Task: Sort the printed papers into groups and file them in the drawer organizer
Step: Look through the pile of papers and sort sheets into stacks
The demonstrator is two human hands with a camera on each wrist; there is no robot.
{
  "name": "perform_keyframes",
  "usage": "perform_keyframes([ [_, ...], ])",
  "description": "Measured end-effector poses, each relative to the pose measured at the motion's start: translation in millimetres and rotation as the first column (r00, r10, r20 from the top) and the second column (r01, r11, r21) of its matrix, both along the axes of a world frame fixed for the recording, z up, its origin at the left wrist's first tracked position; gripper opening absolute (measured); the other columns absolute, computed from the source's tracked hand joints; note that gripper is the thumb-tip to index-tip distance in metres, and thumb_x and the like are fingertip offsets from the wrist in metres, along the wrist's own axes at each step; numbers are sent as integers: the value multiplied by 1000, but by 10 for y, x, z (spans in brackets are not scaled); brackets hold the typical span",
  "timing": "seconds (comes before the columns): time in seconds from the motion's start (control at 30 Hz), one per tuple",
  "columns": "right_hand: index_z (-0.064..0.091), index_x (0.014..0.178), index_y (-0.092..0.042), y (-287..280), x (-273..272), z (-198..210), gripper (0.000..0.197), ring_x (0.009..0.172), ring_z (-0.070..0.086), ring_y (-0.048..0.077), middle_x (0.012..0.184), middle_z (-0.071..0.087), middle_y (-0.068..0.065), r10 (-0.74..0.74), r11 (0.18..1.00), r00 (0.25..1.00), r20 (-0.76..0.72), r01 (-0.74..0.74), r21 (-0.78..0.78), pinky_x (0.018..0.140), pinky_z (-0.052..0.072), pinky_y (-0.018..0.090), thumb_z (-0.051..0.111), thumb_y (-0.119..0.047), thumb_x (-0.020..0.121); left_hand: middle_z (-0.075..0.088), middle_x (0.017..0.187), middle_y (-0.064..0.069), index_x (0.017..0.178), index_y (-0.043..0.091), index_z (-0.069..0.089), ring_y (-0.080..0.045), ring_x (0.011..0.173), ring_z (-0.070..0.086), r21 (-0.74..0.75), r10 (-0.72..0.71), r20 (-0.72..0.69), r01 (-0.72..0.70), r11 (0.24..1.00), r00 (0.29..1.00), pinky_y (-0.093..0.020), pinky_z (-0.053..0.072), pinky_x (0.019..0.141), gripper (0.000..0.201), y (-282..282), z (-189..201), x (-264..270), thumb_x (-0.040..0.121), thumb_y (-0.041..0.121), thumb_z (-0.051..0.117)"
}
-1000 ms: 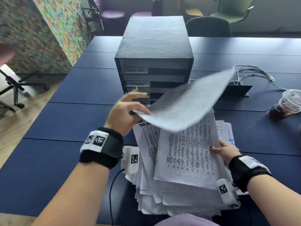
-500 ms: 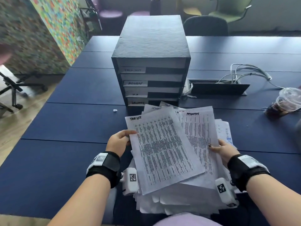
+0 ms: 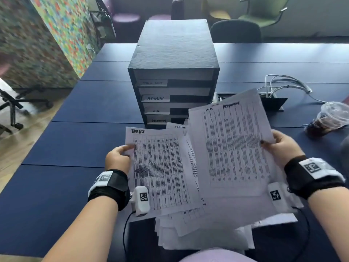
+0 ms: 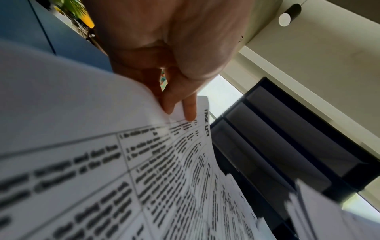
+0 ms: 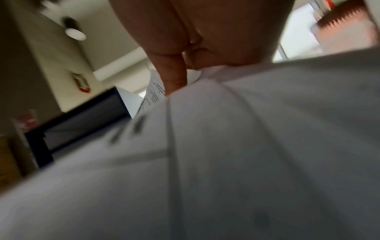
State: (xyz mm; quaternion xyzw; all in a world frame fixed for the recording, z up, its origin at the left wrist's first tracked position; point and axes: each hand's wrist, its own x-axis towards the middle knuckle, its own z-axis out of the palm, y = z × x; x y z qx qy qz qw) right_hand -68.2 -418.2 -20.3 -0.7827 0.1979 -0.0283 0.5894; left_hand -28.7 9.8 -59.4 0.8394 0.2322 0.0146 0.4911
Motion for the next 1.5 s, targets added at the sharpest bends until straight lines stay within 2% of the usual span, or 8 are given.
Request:
perform_keyframes([
  [0.13,59,80,-16,30,135,674,29,51,56,-3,61,66,-15,65,985,987,147,-40,-168,51,47,11,51,11,85,70,99,0,102,25,71,-17,67,61,-57,-13,-31,11,998,999,-24,53,69,43,-133,19,9,80,-5,50],
  [0.37,61,99,-19,387,191,1458,15,80,57,24,92,65,10,272,857,940,205,-140,-496,73,45,38,59,-11,87,64,99,0,113,18,69,-16,75,56,-63,-345,-60,341,938,937,-7,43,59,33,-400,3,26,85,2,61],
  [0.53,61,104,-22,818,160,1448,16,68,58,28,79,65,5,445,540,895,-26,-291,-790,62,47,34,56,-16,90,57,124,0,117,23,60,-14,114,56,-127,-179,203,208,970,963,-25,44,92,43,-347,253,154,79,5,52],
  [0.73,58,108,-23,1255,222,1238,19,71,52,23,89,66,4,562,259,823,-88,-277,-925,65,41,30,52,-18,91,68,98,15,111,22,54,-2,95,63,-384,-427,415,581,718,803,-19,50,83,56,-473,730,144,60,7,72],
  [1.07,60,100,-31,772,105,1245,30,73,47,18,72,54,-7,256,223,930,-263,-321,-920,78,38,31,66,-49,77,73,78,16,84,22,66,-2,76,67,-382,-235,371,378,843,899,-18,51,73,26,-561,535,168,83,-4,66],
  [1.23,70,82,-26,339,-33,1220,20,73,58,19,73,68,-1,186,618,975,-125,-215,-756,66,40,29,80,-35,67,72,76,19,87,23,62,3,74,66,-399,-242,379,393,829,893,-11,49,67,26,-584,533,189,86,-4,61],
  [1.33,70,93,-19,259,-116,1058,28,64,59,-3,71,70,-16,130,958,987,92,-101,-267,62,45,7,78,-6,70,72,80,17,91,24,62,0,77,66,-406,-222,395,386,829,891,-14,51,70,28,-595,541,184,87,-3,59],
  [1.5,65,85,-13,419,-140,708,35,56,61,-5,62,69,-17,-2,995,991,136,-12,103,56,48,9,66,19,69,71,96,4,105,15,61,-11,87,67,-427,-179,401,356,831,898,-28,53,80,23,-601,568,191,88,-2,59],
])
